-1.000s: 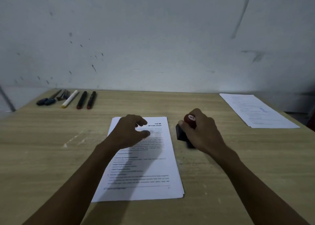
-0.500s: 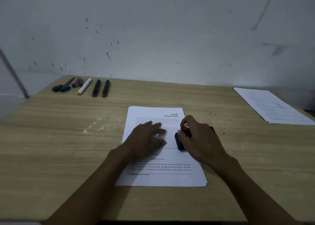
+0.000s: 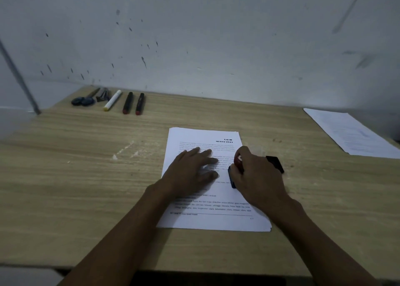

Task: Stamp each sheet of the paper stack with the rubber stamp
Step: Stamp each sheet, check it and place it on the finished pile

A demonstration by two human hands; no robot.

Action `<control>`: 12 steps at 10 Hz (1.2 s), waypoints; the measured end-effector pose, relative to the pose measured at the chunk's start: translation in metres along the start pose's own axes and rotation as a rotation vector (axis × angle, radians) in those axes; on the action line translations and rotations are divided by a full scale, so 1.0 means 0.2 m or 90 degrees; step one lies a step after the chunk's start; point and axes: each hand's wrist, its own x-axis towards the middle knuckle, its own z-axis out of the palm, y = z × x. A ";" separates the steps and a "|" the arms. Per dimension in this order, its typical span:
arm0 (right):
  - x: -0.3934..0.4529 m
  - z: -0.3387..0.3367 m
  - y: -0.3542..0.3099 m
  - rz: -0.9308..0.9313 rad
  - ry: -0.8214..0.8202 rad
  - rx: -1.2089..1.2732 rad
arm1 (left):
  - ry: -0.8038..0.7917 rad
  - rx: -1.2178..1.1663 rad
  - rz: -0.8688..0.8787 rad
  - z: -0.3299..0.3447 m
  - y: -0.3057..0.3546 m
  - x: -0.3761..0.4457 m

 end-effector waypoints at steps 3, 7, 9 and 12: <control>-0.02 0.05 -0.02 0.019 0.041 0.030 | -0.001 0.004 -0.003 0.00 -0.02 0.01; -0.04 0.09 -0.02 0.038 0.078 0.044 | 0.003 0.008 0.001 0.03 -0.03 0.01; -0.04 0.08 -0.03 0.052 0.073 0.039 | -0.005 0.004 -0.008 0.01 -0.01 0.01; -0.02 -0.01 -0.02 0.050 0.073 0.116 | -0.080 0.036 -0.036 -0.06 0.06 0.02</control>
